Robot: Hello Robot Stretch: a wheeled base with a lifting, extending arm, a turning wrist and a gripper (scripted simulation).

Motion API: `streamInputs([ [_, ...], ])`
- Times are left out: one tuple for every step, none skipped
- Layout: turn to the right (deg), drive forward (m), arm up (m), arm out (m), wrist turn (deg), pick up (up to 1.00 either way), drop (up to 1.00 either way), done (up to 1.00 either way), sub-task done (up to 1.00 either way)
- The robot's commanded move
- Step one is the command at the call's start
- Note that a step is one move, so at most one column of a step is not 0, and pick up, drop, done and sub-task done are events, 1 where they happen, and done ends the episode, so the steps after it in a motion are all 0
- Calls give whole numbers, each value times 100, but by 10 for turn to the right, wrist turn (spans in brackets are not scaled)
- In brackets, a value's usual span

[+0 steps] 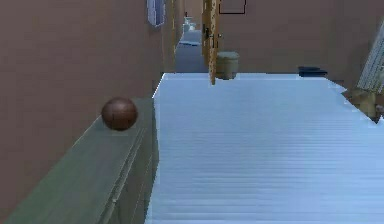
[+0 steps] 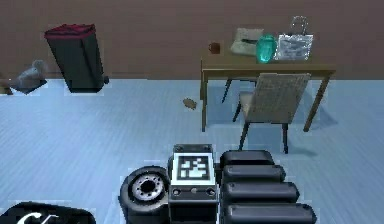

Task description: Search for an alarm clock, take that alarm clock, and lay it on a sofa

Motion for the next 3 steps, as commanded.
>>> streamInputs([
  [0, 100, 0, 0, 0, 0, 0, 0, 0],
  [0, 90, 0, 0, 0, 0, 0, 0, 0],
  [-30, 0, 0, 0, 0, 0, 0, 0, 0],
])
